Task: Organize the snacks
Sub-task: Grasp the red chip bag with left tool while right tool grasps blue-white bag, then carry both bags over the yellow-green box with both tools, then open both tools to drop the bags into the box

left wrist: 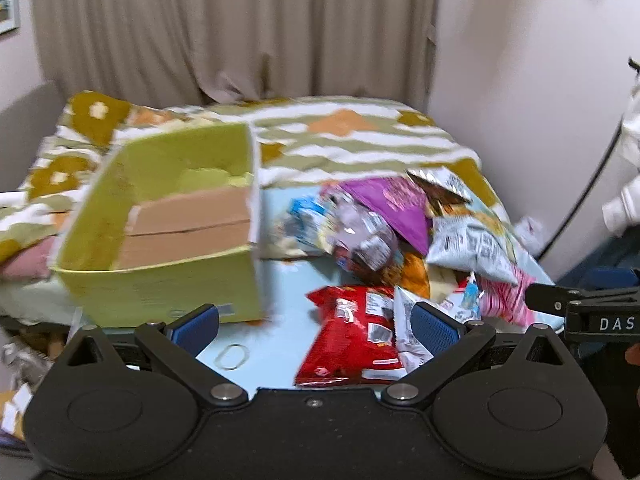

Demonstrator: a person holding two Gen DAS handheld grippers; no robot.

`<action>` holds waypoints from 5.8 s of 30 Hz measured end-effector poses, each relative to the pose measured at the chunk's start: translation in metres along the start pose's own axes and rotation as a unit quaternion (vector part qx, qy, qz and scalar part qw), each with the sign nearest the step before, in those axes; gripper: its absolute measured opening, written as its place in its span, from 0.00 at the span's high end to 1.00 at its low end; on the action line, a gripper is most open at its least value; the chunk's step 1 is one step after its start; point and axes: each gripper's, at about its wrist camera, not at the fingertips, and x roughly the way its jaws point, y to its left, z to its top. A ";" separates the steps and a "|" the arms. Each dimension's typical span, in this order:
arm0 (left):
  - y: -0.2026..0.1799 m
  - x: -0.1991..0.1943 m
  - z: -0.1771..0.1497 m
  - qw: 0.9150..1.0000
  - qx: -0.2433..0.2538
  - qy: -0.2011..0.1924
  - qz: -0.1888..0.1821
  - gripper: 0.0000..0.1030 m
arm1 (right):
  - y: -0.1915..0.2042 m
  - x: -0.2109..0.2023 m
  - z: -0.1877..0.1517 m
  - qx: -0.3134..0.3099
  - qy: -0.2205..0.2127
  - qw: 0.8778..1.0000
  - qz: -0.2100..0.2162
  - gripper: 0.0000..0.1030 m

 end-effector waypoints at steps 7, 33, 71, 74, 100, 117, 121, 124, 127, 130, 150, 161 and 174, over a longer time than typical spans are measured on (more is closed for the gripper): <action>-0.003 0.067 -0.001 0.997 0.038 0.044 -0.048 0.01 | -0.007 0.049 -0.003 0.029 0.039 0.998 0.041 0.00; 0.003 0.172 -0.011 0.969 0.035 0.164 -0.180 0.25 | -0.001 0.129 -0.018 0.035 0.133 0.987 0.087 0.00; 0.024 0.084 -0.001 0.993 -0.020 0.078 -0.084 0.34 | 0.013 0.114 0.016 0.012 0.112 0.977 0.180 0.12; 0.021 0.070 0.007 0.995 -0.025 0.058 -0.076 0.35 | 0.012 0.102 0.026 0.004 0.098 0.977 0.187 0.12; 0.155 0.024 0.106 0.987 -0.111 -0.074 0.089 0.34 | 0.134 0.108 0.181 -0.041 -0.003 0.964 0.262 0.12; 0.246 0.179 0.156 0.997 -0.070 0.028 0.020 0.34 | 0.247 0.231 0.235 0.007 0.034 0.993 0.115 0.11; 0.250 0.210 0.154 0.997 -0.053 0.051 0.021 0.34 | 0.251 0.247 0.232 0.006 0.048 0.994 0.097 0.11; 0.256 0.222 0.151 0.996 -0.062 0.065 0.017 0.13 | 0.254 0.257 0.229 0.005 0.061 0.994 0.091 0.11; 0.262 0.218 0.152 0.995 -0.073 0.061 0.015 0.00 | 0.257 0.263 0.229 0.002 0.067 0.993 0.096 0.11; 0.263 0.206 0.153 0.996 -0.073 0.056 0.022 0.00 | 0.259 0.265 0.229 -0.007 0.066 0.993 0.095 0.11; 0.280 0.145 0.144 0.987 -0.129 0.007 0.095 0.00 | 0.285 0.304 0.235 -0.033 0.099 0.988 0.117 0.00; 0.273 0.143 0.141 0.985 -0.134 0.008 0.105 0.00 | 0.270 0.292 0.231 -0.033 0.092 0.988 0.120 0.00; 0.259 0.093 0.160 0.990 -0.084 -0.051 0.098 0.00 | 0.259 0.208 0.233 -0.039 0.026 0.990 0.129 0.00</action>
